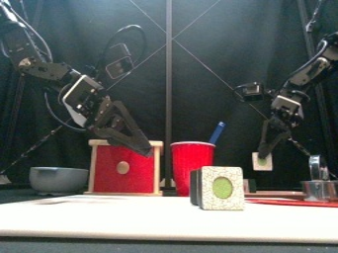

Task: Place sushi on board then cut the sushi with the knife then place the pieces on the plate
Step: Place the 4 sushi pieces on the plate

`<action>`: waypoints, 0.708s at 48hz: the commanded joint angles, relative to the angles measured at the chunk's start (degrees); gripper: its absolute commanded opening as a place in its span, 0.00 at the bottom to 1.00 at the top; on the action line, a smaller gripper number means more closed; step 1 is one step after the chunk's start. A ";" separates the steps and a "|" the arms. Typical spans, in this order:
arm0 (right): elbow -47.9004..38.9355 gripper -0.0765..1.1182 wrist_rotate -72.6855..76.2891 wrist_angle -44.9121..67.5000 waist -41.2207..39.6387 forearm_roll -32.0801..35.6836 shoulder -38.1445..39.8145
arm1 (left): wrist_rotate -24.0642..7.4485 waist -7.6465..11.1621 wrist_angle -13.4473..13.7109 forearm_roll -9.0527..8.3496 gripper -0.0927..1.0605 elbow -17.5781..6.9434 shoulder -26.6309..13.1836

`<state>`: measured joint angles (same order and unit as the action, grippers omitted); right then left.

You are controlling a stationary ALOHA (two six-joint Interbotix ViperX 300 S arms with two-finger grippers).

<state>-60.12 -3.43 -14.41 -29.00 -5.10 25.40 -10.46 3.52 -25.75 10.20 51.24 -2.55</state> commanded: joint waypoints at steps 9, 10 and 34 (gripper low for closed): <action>-1.67 0.63 -0.18 3.60 -2.72 0.79 -5.27 | -0.09 -0.44 -0.35 0.09 0.79 -1.14 0.53; -1.67 0.64 -0.09 3.87 -2.81 0.88 -5.54 | 0.00 -0.53 -0.26 0.00 0.79 -1.14 0.53; -0.53 0.85 0.00 3.34 5.89 -2.11 -0.70 | 0.09 -0.62 -0.35 0.00 0.79 -1.49 0.53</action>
<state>-62.14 -3.34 -11.07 -26.98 -6.33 22.50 -10.37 2.99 -25.75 10.20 50.89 -2.55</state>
